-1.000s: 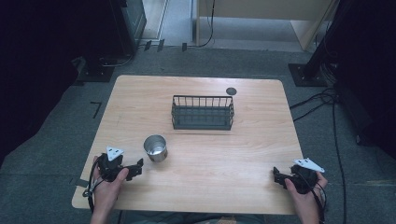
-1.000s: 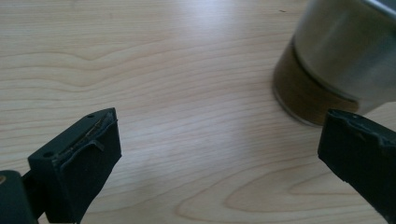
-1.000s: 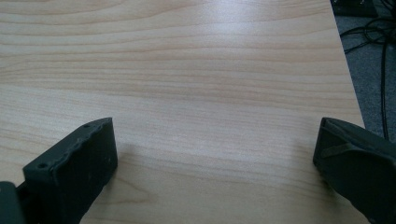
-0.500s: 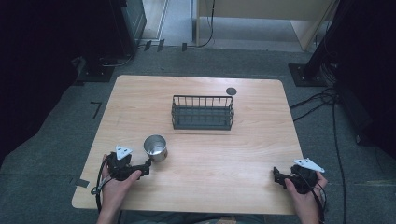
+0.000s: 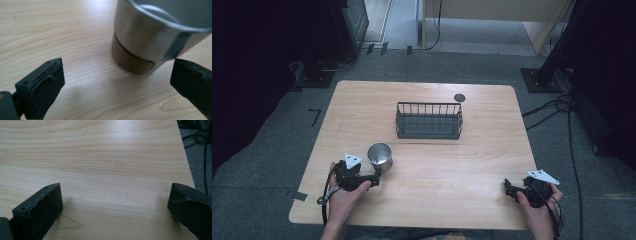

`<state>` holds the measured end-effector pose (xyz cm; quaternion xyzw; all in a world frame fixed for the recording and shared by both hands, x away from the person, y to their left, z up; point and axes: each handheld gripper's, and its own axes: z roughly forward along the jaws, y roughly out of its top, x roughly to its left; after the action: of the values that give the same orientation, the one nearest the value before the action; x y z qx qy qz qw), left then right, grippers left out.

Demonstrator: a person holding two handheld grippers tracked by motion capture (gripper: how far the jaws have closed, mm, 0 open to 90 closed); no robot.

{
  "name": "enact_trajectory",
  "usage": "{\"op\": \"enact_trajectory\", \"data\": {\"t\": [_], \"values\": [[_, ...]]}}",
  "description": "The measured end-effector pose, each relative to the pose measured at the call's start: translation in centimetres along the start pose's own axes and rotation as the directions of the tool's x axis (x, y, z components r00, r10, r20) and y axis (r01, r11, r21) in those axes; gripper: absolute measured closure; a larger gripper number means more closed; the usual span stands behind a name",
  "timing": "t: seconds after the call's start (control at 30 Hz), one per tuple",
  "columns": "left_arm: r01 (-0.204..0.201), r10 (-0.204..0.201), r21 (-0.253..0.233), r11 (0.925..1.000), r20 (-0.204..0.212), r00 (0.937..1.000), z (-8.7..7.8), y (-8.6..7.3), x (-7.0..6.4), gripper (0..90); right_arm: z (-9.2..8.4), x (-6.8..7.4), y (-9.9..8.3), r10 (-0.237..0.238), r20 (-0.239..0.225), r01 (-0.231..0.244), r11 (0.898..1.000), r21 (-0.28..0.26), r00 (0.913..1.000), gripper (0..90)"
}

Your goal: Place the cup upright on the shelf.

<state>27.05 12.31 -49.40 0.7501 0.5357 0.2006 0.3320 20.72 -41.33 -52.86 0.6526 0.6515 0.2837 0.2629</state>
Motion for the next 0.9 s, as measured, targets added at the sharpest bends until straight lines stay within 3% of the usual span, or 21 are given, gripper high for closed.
{"op": "enact_trajectory", "data": {"t": [0.27,0.9], "values": [[-0.016,0.016,-0.001,0.9999,0.015,0.9997,0.7,0.7,-0.9,0.0,0.0,0.0,0.0,0.0,0.0,0.0,1.0,0.0,1.0,0.0],[-0.045,0.045,0.005,0.999,-0.013,0.9989,2.1,2.1,-2.5,0.0,0.0,0.0,0.0,0.001,0.0,-0.001,1.0,-0.001,1.0,0.0]]}}
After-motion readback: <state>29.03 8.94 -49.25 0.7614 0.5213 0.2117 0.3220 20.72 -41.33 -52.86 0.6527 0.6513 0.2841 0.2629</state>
